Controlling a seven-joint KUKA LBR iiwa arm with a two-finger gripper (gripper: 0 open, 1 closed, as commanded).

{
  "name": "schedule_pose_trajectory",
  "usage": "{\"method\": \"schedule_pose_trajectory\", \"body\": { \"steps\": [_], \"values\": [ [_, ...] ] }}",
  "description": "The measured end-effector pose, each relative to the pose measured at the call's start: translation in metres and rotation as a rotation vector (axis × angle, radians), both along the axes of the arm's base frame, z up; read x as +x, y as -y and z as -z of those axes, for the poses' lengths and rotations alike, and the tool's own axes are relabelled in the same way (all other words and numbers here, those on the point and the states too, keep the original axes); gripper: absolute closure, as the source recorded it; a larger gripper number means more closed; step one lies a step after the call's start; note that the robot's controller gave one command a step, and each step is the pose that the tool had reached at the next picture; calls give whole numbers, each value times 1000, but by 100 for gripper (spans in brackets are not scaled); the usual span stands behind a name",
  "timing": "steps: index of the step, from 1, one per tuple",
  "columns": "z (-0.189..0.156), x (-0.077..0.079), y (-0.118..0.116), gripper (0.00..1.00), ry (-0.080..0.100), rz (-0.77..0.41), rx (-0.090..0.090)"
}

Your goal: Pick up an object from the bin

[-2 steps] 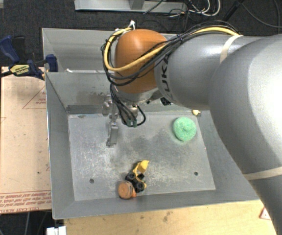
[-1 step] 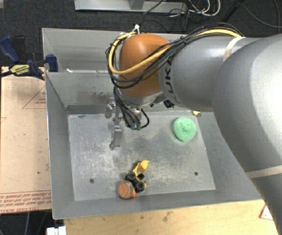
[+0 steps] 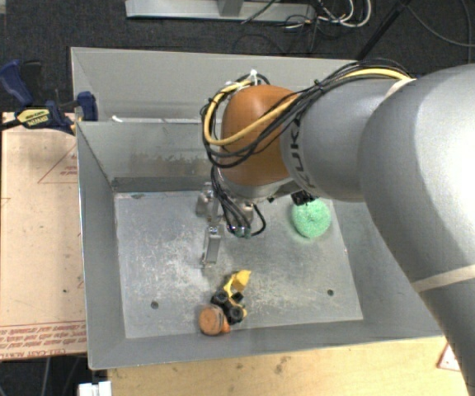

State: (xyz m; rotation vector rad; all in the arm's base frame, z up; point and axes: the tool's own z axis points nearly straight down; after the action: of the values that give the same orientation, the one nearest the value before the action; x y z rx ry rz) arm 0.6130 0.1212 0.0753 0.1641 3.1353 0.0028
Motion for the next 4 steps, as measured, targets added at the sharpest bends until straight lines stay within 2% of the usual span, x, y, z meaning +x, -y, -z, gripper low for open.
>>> {"method": "schedule_pose_trajectory", "body": {
  "steps": [1,2,3,4],
  "values": [
    [-1,-23,6,0,-4,-45,-2],
    [-4,-33,8,0,3,-68,1],
    [2,-11,-14,0,1,-354,-1],
    [-55,-60,15,0,-10,-496,0]
  ]
}}
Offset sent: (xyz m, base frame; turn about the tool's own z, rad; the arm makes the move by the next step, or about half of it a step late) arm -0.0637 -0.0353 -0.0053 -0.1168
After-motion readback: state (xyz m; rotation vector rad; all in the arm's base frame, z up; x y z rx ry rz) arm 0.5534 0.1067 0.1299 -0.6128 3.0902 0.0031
